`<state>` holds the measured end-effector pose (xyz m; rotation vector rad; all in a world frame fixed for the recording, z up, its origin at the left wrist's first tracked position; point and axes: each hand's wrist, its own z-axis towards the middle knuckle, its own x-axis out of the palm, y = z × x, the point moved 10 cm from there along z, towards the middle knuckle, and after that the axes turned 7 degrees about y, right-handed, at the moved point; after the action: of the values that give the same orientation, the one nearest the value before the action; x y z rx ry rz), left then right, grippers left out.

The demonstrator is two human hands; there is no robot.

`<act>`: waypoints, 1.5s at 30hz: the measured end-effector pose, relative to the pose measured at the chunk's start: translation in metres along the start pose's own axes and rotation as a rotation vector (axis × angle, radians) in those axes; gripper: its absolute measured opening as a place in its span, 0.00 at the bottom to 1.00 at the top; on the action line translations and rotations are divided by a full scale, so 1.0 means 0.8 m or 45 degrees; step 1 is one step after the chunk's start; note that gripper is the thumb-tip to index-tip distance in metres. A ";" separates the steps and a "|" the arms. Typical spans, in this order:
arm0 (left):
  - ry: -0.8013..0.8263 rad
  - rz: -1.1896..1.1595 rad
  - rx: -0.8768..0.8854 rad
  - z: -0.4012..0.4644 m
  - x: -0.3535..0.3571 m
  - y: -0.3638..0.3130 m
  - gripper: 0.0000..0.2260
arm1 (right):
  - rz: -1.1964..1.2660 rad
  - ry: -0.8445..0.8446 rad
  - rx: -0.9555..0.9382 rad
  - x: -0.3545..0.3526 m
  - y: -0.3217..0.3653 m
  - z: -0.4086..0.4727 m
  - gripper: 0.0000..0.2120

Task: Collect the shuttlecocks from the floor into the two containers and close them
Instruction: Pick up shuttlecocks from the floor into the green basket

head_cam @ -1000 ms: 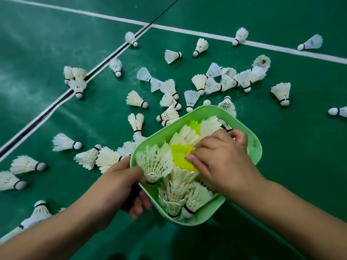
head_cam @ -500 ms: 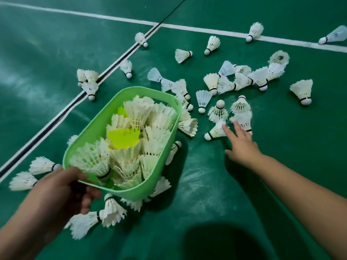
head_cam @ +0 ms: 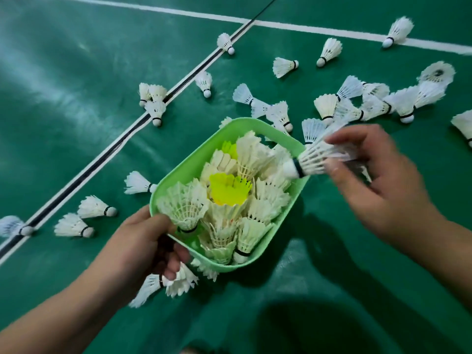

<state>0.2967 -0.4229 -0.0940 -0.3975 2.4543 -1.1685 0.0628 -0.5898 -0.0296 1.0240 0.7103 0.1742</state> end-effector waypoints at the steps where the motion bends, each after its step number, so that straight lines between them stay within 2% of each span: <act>1: 0.021 0.005 -0.001 0.000 0.010 -0.001 0.06 | -0.139 0.179 -0.116 0.015 0.038 -0.007 0.12; 4: 0.114 0.004 0.003 -0.001 0.048 -0.003 0.06 | -0.686 0.634 -0.349 0.073 0.082 -0.036 0.17; 6: 0.175 0.005 0.020 -0.003 0.070 -0.006 0.06 | -0.849 0.876 -0.294 0.104 0.062 -0.053 0.19; 9: 0.271 0.033 0.039 -0.005 0.104 -0.009 0.06 | -0.693 1.051 -0.057 0.110 0.039 -0.077 0.17; 11: 0.312 0.058 0.058 -0.007 0.127 -0.011 0.06 | -0.587 1.108 0.101 0.104 0.022 -0.094 0.24; 13: 0.340 0.109 0.068 -0.003 0.150 -0.010 0.06 | -0.628 1.130 0.127 0.096 0.013 -0.101 0.29; 14: 0.362 0.121 0.051 -0.001 0.162 -0.009 0.06 | -0.638 1.064 0.052 0.085 0.016 -0.100 0.30; 15: 0.397 0.122 0.028 0.006 0.179 -0.008 0.06 | -0.627 0.902 -0.031 0.058 0.017 -0.097 0.29; 16: 0.416 0.115 -0.010 0.013 0.191 -0.007 0.06 | -0.600 0.680 -0.041 0.023 0.010 -0.091 0.27; 18: 0.460 0.132 -0.061 0.020 0.214 -0.005 0.06 | -0.548 0.093 -0.068 -0.071 -0.005 -0.094 0.23; 19: 0.498 0.159 -0.061 0.020 0.227 -0.006 0.06 | -0.529 -0.135 0.004 -0.116 -0.026 -0.100 0.20; 20: 0.532 0.177 -0.055 0.018 0.239 -0.007 0.06 | -0.500 -0.273 0.133 -0.149 -0.055 -0.104 0.17; 23: 0.686 0.230 -0.067 0.006 0.275 -0.001 0.10 | -0.444 -0.361 0.596 -0.202 -0.168 -0.097 0.10; 25: 0.754 0.270 -0.134 0.003 0.286 0.013 0.13 | -0.280 -0.369 0.836 -0.210 -0.242 -0.067 0.11; 26: 0.798 0.288 -0.158 -0.002 0.294 0.018 0.13 | -0.191 -0.333 0.935 -0.207 -0.269 -0.052 0.12; 28: 0.836 0.289 -0.189 -0.008 0.301 0.028 0.17 | -0.143 -0.055 1.020 -0.172 -0.301 -0.006 0.16; 31: 0.803 0.304 -0.192 -0.009 0.294 0.040 0.22 | -0.598 0.486 0.925 -0.099 -0.299 0.043 0.21; 34: 0.809 0.282 -0.223 -0.002 0.292 0.051 0.21 | -1.107 0.960 0.866 -0.045 -0.313 0.032 0.18; 35: 0.805 0.278 -0.245 0.003 0.289 0.056 0.21 | -1.209 1.080 0.876 -0.035 -0.322 0.018 0.16; 36: 0.803 0.288 -0.249 0.006 0.288 0.058 0.21 | -1.237 1.104 0.879 -0.032 -0.328 0.009 0.13; 37: 0.811 0.302 -0.254 0.005 0.288 0.061 0.21 | -1.174 1.029 0.884 -0.037 -0.329 0.004 0.10; 38: 0.828 0.323 -0.255 0.006 0.289 0.064 0.21 | -1.060 0.861 0.872 -0.053 -0.321 0.010 0.09; 40: 0.850 0.336 -0.282 0.006 0.290 0.075 0.19 | -0.727 0.357 0.831 -0.110 -0.282 0.017 0.07; 42: 0.826 0.328 -0.329 0.010 0.287 0.087 0.16 | -0.452 -0.086 0.562 -0.170 -0.201 0.000 0.07; 43: 0.813 0.342 -0.343 0.013 0.286 0.092 0.15 | -0.357 -0.163 0.427 -0.186 -0.154 -0.021 0.07; 45: 0.796 0.373 -0.349 0.018 0.286 0.097 0.14 | -0.300 -0.013 0.246 -0.174 -0.075 -0.071 0.13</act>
<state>0.0946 -0.4798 -0.2146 0.3052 3.0795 -0.9276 -0.0898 -0.6434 -0.0332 1.1142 0.8441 -0.1059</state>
